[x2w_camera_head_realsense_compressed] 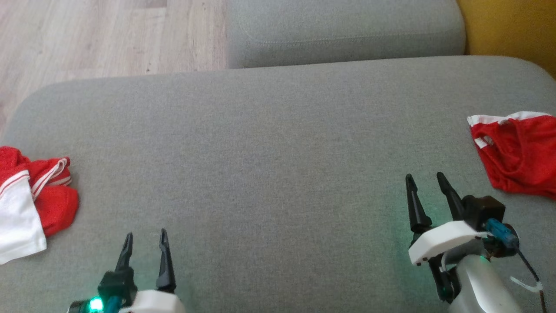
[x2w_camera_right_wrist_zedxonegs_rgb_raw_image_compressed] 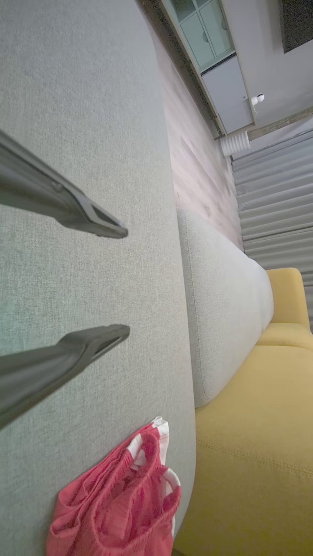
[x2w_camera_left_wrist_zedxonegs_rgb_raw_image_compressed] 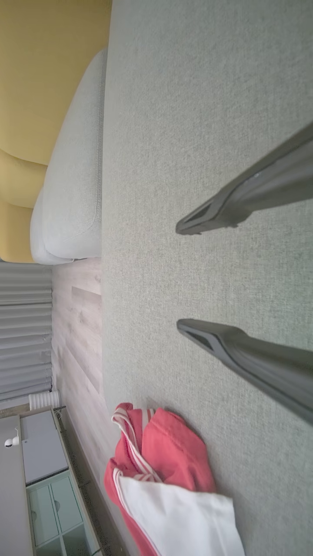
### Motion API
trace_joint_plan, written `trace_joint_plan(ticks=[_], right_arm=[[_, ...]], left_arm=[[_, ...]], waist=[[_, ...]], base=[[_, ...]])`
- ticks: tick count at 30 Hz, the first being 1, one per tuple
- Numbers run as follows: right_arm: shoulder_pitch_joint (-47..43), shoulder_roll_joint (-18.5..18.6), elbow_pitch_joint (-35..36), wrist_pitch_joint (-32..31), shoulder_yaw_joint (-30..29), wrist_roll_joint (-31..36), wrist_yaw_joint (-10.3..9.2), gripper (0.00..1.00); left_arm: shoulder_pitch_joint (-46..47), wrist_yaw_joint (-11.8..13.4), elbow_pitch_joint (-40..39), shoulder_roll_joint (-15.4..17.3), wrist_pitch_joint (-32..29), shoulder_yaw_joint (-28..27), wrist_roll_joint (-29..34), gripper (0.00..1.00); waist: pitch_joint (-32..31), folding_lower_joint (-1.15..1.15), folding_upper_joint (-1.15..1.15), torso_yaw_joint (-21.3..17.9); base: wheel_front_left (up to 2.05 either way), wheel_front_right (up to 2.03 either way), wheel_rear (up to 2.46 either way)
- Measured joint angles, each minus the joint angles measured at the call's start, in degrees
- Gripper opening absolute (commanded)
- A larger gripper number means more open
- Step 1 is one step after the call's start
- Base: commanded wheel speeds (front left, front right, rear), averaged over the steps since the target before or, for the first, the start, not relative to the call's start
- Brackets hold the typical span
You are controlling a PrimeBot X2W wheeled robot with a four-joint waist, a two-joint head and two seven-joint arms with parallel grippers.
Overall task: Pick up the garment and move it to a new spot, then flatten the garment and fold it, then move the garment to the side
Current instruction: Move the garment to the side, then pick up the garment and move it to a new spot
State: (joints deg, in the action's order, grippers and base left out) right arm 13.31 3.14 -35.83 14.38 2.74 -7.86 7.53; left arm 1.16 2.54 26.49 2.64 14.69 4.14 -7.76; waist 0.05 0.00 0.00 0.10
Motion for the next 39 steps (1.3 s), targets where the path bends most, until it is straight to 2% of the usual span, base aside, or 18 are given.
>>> trace_joint_plan(ticks=[11, 18, 25, 34, 39], right_arm=[[-3.4, -0.1, 1.4, 0.0, 0.8, -3.1, 0.0, 1.0], [-3.8, -0.1, 1.7, 0.0, 1.5, -3.2, 0.0, 1.0], [-4.8, -0.2, 2.4, 0.0, 4.8, -4.4, 0.0, 1.0], [-4.4, -0.3, 2.5, 0.0, 11.7, -7.0, 0.0, 1.0], [-3.9, -0.3, 2.3, 0.0, 13.6, -7.6, 0.0, 1.0]], left_arm=[[-2.8, 0.0, -0.8, 0.0, 0.0, -0.8, 0.0, 1.0], [-2.8, 0.0, -1.1, 0.0, 0.0, -0.9, 0.0, 1.0], [-2.8, 1.0, -1.0, 0.0, 0.0, -2.1, -0.8, 1.0], [-5.4, 1.0, -1.1, 0.1, 0.0, -9.3, -0.3, 1.0], [-6.1, 0.9, -1.6, 0.0, 0.0, -12.3, -0.6, 1.0]], waist=[[-2.4, 0.0, 0.0, 0.2], [-2.0, 0.0, 0.0, 2.3], [-1.5, 0.0, 0.0, 9.0], [-0.7, 0.0, 0.0, 21.2], [0.9, 0.0, 0.0, 24.3]], base=[[0.0, 0.0, 0.0], [0.0, 0.0, 0.0], [0.0, 0.0, 0.0], [0.0, 0.0, 0.0], [0.0, 0.0, 0.0]])
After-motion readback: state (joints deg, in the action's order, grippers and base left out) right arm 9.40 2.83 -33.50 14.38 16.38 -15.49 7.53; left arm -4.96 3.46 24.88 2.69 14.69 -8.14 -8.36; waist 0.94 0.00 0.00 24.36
